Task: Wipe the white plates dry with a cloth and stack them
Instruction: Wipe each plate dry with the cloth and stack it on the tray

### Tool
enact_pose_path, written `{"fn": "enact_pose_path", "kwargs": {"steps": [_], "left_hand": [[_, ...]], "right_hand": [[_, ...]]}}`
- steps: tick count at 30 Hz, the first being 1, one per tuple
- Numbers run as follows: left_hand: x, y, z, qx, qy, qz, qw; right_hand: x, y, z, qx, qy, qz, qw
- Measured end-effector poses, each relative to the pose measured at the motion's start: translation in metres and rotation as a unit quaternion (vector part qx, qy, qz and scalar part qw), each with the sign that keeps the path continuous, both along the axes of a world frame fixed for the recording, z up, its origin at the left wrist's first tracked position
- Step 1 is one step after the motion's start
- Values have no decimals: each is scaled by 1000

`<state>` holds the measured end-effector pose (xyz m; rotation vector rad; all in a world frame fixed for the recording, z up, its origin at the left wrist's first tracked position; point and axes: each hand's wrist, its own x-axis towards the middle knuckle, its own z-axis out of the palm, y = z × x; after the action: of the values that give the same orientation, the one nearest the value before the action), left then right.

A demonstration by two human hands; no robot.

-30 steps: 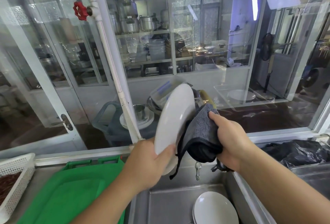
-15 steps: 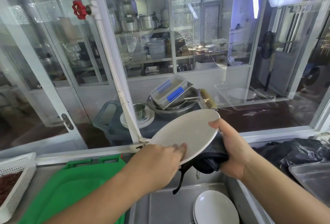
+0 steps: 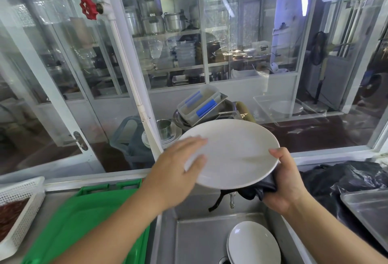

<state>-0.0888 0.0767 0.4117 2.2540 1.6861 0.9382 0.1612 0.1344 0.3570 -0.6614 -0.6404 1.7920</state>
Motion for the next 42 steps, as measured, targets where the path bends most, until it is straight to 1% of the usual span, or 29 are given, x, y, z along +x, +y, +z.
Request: {"fn": "enact_pose_path", "kwargs": {"steps": [1,2,3,4,5,6,7,8,11,13,14,18,20,22,25,28,31,37,40,42], "left_hand": [[-3,7,-3,3,-76,38,996],[-5,15,-5,-14,-163,74,984],[-6,21,-8,-46,-258,103,959],[-5,27,-11,-86,-357,121,922],[-3,32,-13,-122,-451,129,875],[-2,38,-17,-154,-526,130,826],[1,40,-18,-182,-573,125,789],[6,40,-20,-204,-595,121,768],[22,36,-30,-253,-646,131,708],[30,33,-37,-255,-664,164,684],[37,31,-39,-250,-667,180,678],[65,24,-47,-218,-668,222,675],[77,21,-51,-207,-680,231,665],[85,16,-55,-198,-695,232,651],[93,7,-64,-204,-699,226,648],[98,1,-75,-202,-704,203,650],[104,-3,-84,-223,-686,169,671],[128,-9,-100,-280,-645,81,707],[142,-12,-110,-317,-635,45,703],[154,-14,-121,-349,-644,25,681]], "right_hand": [[2,0,0,2,0,-1,1000],[5,1,0,3,-1,0,1000],[8,1,-1,2,-1,3,1000],[11,1,-1,0,-1,5,1000],[15,1,-2,0,-4,8,1000],[18,0,-4,3,-11,11,1000],[21,0,-6,7,-20,14,1000],[24,0,-8,10,-30,17,999],[36,-2,-15,10,-52,25,998],[45,-3,-19,1,-63,27,998],[50,-3,-21,-4,-67,26,997],[64,-5,-29,-49,-90,22,995],[71,-8,-30,-79,-95,18,992],[80,-11,-35,-98,-123,-3,988],[92,-15,-48,-106,-164,-35,980],[101,-23,-58,-90,-179,-76,977],[113,-38,-67,-75,-191,-103,973],[143,-84,-76,-125,-195,-151,961],[161,-114,-85,-149,-188,-205,949],[172,-136,-90,-169,-189,-218,942]]}}
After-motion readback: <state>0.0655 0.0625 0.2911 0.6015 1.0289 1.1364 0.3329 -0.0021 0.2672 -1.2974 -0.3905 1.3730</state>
